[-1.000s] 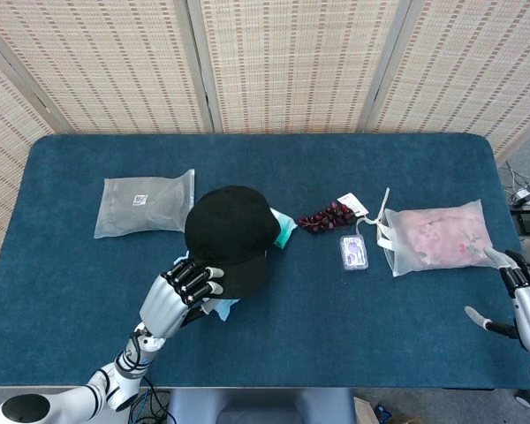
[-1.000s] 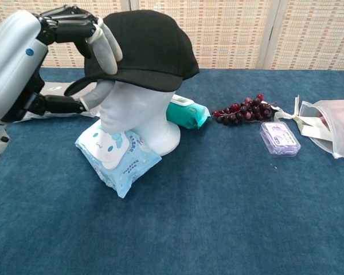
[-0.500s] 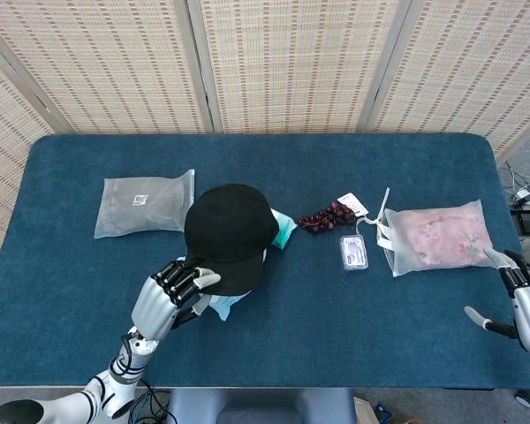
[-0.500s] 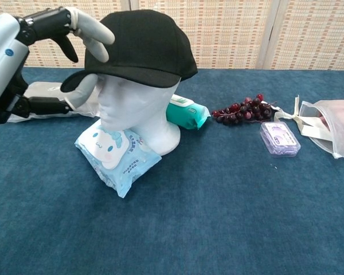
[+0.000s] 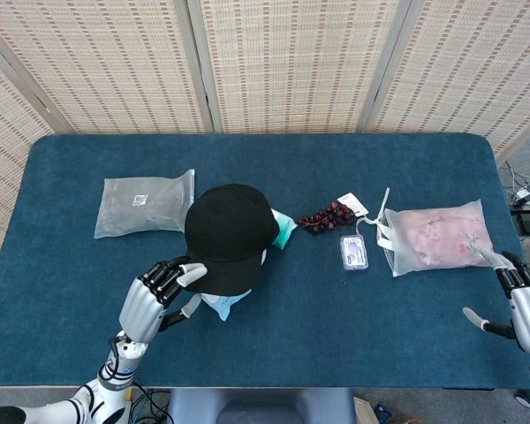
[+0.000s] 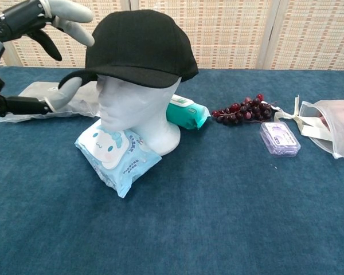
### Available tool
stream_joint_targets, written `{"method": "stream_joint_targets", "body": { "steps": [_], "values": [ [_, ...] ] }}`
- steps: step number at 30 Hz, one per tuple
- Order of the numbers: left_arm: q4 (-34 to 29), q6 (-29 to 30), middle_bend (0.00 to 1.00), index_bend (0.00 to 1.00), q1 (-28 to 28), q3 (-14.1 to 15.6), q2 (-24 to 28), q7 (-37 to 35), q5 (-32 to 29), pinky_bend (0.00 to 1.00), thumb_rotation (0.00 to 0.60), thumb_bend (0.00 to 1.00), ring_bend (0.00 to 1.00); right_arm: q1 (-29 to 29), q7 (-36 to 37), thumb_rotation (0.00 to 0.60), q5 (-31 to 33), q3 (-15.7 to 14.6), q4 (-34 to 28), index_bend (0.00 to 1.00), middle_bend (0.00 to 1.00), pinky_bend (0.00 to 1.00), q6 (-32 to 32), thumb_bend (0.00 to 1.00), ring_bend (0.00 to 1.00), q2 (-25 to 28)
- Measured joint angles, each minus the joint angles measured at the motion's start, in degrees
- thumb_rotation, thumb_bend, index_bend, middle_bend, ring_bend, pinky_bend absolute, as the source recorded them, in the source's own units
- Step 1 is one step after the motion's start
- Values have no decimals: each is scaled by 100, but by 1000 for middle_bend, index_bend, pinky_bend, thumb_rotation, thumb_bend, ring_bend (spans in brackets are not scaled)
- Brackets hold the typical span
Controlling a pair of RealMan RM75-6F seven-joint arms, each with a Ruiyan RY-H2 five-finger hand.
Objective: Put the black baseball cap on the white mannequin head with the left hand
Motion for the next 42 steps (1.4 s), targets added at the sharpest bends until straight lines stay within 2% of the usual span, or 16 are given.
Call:
{"method": "stream_joint_targets", "body": {
  "steps": [16,23,32,37,40,42],
  "values": [
    [-237,-141,269,154,287,75,351,95,-46,378,600,98,229,2,-37,600,8,-1,-20,102,220,424,-5,0,130,-3],
    [-467,-204,235,74,491,174,609,464,-59,369,600,84,229,3,-70,600,11,-1,-27,102,220,424,-8,0,130,-10],
    [-1014,-115,213,79,992,181,1312,1214,-234,369,600,82,229,12,-208,600,30,1,-50,102,219,424,-30,0,130,-45],
    [-1329,-1,204,163,1345,165,1796,1520,-452,369,600,84,229,23,-314,600,104,28,-75,102,219,424,-61,0,130,-75],
    [-1684,-9,204,304,1559,167,2140,1756,-652,369,600,83,229,32,-389,600,142,43,-94,102,220,424,-83,0,130,-95],
    [-1951,-45,210,363,1679,181,2359,1873,-771,371,600,83,229,40,-451,600,166,52,-108,102,220,424,-100,0,130,-113]
  ]
}}
